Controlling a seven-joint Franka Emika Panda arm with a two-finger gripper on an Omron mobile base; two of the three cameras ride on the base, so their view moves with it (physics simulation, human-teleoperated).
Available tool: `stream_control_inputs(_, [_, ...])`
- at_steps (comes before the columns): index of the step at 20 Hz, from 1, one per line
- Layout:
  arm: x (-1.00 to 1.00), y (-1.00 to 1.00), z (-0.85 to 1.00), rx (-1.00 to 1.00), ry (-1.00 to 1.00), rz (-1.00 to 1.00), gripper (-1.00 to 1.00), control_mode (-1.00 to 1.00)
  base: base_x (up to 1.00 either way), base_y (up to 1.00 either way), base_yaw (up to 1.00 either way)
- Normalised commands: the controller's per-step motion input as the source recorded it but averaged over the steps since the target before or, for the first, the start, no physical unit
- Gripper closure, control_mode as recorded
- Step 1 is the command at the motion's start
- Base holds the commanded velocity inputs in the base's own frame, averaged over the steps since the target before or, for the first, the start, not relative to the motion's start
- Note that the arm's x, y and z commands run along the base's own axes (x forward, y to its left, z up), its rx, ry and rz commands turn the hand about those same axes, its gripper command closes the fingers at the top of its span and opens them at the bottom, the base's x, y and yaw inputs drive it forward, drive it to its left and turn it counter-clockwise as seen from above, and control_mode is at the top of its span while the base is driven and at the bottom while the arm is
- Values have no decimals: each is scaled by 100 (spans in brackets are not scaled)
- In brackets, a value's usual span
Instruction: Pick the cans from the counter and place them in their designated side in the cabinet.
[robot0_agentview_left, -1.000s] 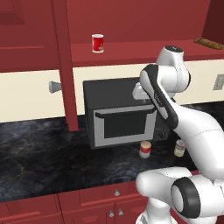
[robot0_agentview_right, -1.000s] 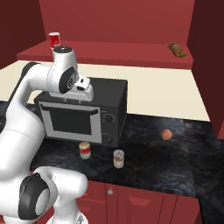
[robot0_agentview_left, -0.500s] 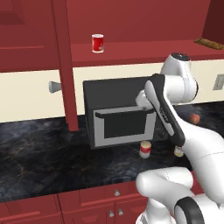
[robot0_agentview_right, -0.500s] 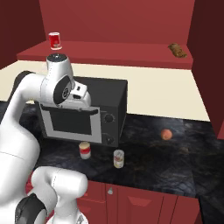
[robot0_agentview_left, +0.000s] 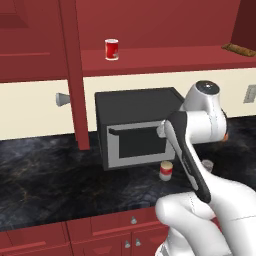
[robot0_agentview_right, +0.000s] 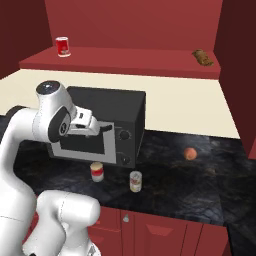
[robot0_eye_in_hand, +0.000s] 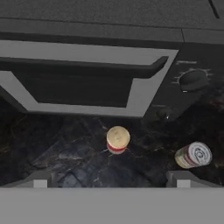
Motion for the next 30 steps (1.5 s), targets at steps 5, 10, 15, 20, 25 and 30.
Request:
stream_control_inputs(5, [-17,-1,-14,0,-3,0,-100,-100,0,0,0])
stream_control_inputs(10, [-25,-4,-11,0,-2,0,-100,-100,0,0,0])
stream_control_inputs(15, [-27,-3,-11,0,-2,0,-100,-100,0,0,0])
stream_control_inputs(20, [-27,-4,-13,0,-2,0,-100,-100,0,0,0])
stream_control_inputs(25, [-18,-3,-14,0,-1,0,-100,-100,0,0,0])
stream_control_inputs(30, [-4,0,-18,2,0,0,-100,-100,0,0,0])
